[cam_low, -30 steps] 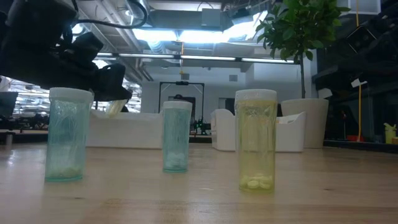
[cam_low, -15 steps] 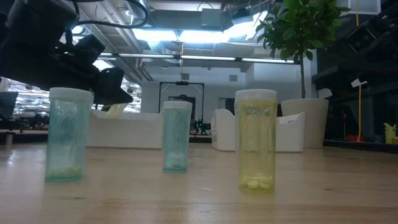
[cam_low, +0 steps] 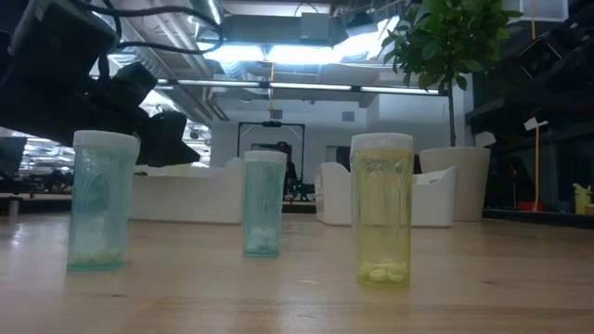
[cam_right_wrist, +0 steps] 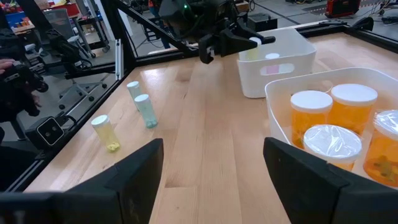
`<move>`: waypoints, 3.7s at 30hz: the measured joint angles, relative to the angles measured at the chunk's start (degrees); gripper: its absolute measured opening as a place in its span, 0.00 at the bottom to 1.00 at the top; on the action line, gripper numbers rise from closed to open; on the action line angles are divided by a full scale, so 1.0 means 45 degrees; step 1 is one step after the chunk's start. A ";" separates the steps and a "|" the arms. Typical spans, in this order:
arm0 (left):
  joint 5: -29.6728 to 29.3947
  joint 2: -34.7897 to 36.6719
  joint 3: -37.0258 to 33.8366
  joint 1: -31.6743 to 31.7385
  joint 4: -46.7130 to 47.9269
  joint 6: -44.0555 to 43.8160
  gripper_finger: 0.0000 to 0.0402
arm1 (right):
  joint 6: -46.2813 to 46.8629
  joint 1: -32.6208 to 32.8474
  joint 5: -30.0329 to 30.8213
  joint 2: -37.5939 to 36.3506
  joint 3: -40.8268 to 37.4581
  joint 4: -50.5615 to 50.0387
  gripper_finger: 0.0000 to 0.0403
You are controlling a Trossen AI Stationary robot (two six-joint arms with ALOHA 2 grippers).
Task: Pick and place medicine bottles into bin by pill shape (circle, oval)
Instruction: Put the top yellow pill bottle into the left white bin
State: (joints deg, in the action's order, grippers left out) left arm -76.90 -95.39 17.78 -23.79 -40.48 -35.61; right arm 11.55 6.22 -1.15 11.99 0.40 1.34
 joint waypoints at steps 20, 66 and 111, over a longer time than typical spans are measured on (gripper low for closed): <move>-0.0124 0.0205 -0.0009 0.0000 -0.4183 0.4735 0.39 | 0.0000 0.0004 0.0005 0.0000 0.0000 0.0003 0.69; 1.0020 0.4467 0.9576 0.5378 1.6106 0.6063 0.47 | -0.0001 0.0004 0.0001 0.0000 0.0000 0.0003 0.69; 1.9719 0.3521 1.0826 1.1092 2.2176 1.1951 0.47 | 0.0000 0.0003 0.0002 0.0000 0.0000 0.0004 0.69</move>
State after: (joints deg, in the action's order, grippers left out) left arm 11.83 -79.55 66.50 26.12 59.31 18.17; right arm 11.55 6.23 -1.14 11.99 0.40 1.36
